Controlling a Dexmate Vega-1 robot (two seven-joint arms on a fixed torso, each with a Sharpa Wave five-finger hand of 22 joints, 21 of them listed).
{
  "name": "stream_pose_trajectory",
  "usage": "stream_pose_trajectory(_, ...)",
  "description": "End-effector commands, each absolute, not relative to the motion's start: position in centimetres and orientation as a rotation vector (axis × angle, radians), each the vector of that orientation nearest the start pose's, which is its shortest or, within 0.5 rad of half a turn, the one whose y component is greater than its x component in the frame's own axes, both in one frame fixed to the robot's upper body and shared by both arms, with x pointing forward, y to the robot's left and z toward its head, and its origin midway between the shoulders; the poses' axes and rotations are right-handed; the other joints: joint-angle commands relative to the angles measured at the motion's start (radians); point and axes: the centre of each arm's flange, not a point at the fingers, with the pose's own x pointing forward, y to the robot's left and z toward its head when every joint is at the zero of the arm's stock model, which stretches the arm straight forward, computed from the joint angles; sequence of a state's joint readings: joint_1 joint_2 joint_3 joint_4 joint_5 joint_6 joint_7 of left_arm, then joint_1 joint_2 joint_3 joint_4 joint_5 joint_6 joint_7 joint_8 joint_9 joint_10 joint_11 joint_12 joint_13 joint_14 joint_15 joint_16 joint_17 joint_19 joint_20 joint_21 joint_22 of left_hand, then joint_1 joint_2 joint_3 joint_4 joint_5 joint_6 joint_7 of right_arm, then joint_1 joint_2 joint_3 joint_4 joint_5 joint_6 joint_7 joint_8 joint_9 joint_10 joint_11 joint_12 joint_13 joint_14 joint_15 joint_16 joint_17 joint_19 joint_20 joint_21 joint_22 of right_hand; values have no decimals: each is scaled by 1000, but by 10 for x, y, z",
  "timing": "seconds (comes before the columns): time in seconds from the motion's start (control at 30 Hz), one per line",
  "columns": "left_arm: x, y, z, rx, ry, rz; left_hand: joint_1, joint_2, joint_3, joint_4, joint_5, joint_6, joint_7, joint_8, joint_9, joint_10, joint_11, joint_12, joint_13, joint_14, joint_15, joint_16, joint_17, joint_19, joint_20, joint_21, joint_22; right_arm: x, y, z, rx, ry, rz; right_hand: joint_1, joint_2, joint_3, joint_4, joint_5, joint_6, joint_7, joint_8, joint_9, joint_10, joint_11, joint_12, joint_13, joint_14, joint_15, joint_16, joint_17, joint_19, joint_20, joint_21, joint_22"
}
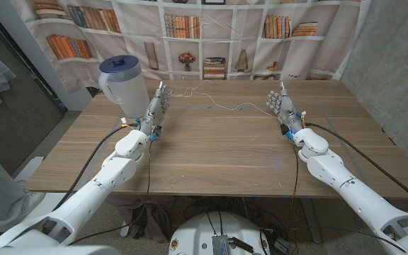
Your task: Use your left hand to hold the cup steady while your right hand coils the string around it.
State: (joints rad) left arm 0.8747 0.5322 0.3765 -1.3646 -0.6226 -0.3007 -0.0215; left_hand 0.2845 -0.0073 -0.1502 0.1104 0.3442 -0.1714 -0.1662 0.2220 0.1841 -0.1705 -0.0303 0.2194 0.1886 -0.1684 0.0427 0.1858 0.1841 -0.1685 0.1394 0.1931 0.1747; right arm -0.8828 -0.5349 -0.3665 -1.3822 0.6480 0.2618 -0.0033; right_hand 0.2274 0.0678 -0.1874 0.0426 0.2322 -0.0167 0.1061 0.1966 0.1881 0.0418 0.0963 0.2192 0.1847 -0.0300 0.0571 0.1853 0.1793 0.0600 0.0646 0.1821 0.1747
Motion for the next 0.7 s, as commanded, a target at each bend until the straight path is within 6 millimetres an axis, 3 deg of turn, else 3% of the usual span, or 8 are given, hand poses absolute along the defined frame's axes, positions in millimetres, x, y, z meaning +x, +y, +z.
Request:
stream_pose_trajectory(0.03,633,265,-30,3,-622,-249,2,6,-8,-2,-1,-12,-1,5,4,-5,11,5,3,-54,1,6,3,-10,2,8,5,633,-286,-25,-3,-595,210,17,1,-1,-6,-2,-2,2,2,2,2,3,9,4,-5,5,4,3,1,8,8,2)
stream_pose_trajectory(0.7,610,266,-26,9,-620,-206,8,11,-11,-3,-4,-10,2,0,4,-2,12,4,3,-53,4,6,2,-2,1,10,5,639,-289,-16,7,-598,247,29,3,3,-13,-6,-6,0,2,2,-3,1,6,5,-9,2,1,3,0,7,8,2)
